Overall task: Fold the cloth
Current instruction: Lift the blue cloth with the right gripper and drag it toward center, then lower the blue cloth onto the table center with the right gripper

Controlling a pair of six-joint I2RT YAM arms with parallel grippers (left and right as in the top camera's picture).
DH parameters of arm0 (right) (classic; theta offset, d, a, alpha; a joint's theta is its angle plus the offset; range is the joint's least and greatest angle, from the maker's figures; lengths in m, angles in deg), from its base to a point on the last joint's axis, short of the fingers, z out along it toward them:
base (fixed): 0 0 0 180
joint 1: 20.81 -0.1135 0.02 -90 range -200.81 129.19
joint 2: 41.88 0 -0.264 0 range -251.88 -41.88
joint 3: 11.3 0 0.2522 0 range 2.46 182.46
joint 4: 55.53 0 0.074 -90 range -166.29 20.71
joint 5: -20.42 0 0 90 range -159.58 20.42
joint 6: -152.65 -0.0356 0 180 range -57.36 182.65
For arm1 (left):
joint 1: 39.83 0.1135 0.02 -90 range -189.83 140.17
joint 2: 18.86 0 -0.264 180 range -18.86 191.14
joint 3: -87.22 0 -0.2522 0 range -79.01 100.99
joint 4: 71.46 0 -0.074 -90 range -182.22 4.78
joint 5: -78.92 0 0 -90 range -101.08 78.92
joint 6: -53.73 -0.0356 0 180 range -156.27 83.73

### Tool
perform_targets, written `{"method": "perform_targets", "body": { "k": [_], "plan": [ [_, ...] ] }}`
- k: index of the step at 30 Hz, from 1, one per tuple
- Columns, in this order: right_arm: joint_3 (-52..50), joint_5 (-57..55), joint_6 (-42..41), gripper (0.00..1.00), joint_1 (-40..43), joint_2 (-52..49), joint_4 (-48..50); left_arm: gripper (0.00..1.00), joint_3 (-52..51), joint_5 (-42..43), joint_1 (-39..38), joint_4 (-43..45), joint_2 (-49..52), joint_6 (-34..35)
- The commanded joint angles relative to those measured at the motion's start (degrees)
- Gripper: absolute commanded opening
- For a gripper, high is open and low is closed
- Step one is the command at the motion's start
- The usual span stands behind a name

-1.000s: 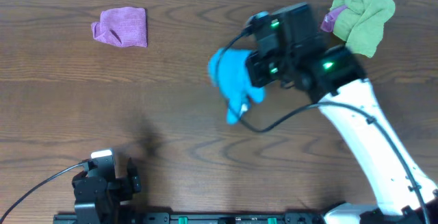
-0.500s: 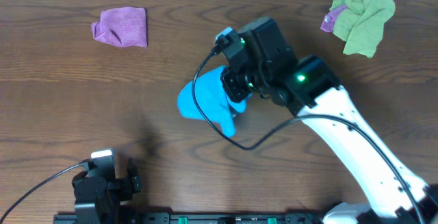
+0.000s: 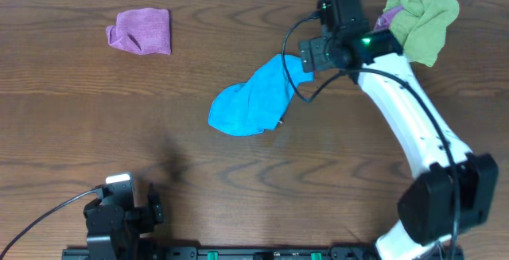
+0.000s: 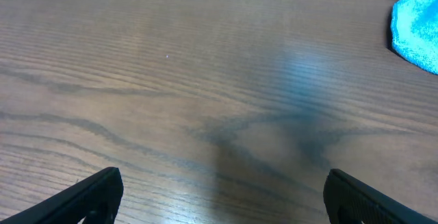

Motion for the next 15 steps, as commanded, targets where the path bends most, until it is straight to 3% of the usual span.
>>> {"method": "perform_targets", "body": {
  "k": [1, 6, 14, 15],
  "plan": [
    [0.7, 12.2, -1.8, 0.99, -1.0, 3.5, -3.2, 0.95, 0.1, -0.8, 0.3, -0.1, -0.3, 0.2],
    [0.6, 25.1, -2.9, 0.99, -3.2, 3.6, -11.3, 0.95, 0.1, -0.8, 0.3, -0.1, -0.3, 0.2],
    [-7.1, 25.8, -6.4, 0.99, -7.1, 2.2, -10.9, 0.95, 0.1, -0.8, 0.3, -0.1, -0.3, 0.2],
    [-8.9, 26.3, -7.2, 0.95, -7.3, 2.2, -9.7, 0.95, 0.1, -0.8, 0.3, -0.1, -0.3, 0.2]
  ]
}}
